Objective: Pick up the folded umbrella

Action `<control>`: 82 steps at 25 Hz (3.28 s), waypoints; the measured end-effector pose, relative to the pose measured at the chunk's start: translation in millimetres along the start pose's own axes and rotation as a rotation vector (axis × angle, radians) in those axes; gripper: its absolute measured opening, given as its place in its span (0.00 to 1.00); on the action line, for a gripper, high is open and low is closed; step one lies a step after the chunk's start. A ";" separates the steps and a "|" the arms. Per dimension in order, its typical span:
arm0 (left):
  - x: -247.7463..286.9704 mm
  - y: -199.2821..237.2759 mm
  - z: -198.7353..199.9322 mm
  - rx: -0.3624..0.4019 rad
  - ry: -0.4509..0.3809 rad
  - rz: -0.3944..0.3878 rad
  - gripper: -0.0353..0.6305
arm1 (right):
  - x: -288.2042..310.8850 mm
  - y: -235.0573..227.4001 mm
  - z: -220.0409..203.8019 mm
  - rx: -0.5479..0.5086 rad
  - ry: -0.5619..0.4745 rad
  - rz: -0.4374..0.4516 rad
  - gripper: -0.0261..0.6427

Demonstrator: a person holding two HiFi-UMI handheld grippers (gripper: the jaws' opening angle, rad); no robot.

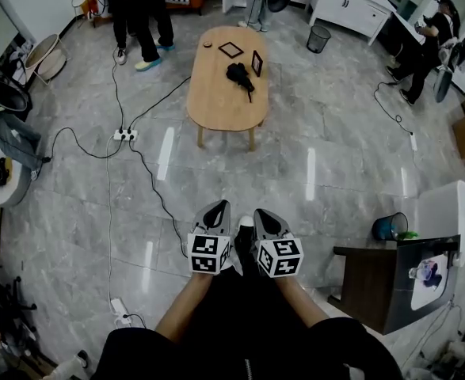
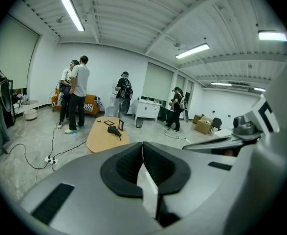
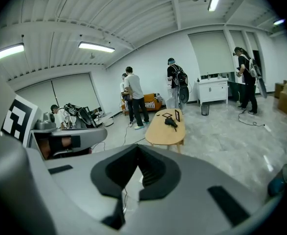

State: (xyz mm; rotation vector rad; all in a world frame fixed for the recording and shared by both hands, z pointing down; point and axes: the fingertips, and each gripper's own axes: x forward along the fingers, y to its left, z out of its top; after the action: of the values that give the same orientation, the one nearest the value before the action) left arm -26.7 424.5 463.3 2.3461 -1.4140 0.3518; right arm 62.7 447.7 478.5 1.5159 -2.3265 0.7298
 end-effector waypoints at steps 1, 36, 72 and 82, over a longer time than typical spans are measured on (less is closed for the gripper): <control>6.1 2.8 3.3 0.000 0.001 0.002 0.08 | 6.6 -2.8 4.5 0.002 0.002 0.003 0.06; 163.9 39.7 82.2 0.008 0.078 0.125 0.08 | 140.3 -117.1 116.4 0.069 0.025 0.106 0.05; 293.0 167.7 145.9 0.035 0.116 -0.029 0.08 | 309.2 -109.4 198.9 0.051 0.059 -0.004 0.06; 301.5 199.5 150.4 0.017 0.121 -0.056 0.08 | 333.4 -109.3 210.2 0.066 0.054 -0.063 0.06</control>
State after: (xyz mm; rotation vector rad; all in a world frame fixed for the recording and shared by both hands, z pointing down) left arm -61.0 35.1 486.3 2.3305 -1.2912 0.4826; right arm 33.1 39.9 491.5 1.5693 -2.2254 0.8292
